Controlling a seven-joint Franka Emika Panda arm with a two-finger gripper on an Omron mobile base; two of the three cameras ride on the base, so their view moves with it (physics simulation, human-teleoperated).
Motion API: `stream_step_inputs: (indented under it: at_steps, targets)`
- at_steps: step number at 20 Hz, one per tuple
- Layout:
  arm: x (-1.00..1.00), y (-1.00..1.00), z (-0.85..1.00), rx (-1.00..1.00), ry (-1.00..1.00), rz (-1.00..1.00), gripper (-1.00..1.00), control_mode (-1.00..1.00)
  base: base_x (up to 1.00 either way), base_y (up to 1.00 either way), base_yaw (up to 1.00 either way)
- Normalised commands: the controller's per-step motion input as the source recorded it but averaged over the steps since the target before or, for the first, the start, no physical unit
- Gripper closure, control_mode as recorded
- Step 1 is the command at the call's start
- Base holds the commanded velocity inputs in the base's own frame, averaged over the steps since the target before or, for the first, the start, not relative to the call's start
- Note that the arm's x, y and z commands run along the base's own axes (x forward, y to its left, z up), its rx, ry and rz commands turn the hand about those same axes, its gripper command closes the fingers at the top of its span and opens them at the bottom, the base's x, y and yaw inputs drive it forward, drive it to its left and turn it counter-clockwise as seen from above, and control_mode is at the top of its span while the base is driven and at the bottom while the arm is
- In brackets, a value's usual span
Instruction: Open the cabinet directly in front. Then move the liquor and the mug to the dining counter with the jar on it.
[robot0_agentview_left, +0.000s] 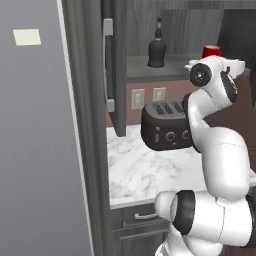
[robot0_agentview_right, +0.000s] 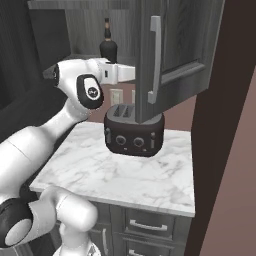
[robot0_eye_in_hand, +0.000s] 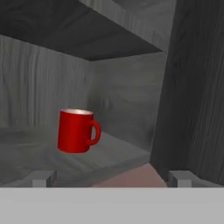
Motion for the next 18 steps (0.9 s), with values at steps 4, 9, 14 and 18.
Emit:
stream_step_inputs:
  at_steps: [4, 9, 14, 18]
  targets:
    - [0.25, -0.27, 0.0, 0.0, 0.0, -0.16, -1.0, -1.0, 0.0, 0.0, 0.0]
    - [0.22, -0.32, 0.0, 0.01, 0.0, 0.0, -1.0, -1.0, 0.0, 0.0, 0.0]
    - [0.01, -0.78, 0.0, 0.07, 0.0, 0.0, -1.0, -1.0, 0.0, 0.0, 0.0]
    - [0.0, -0.99, 0.0, 0.06, 0.0, 0.0, -1.0, -1.0, 0.0, 0.0, 0.0]
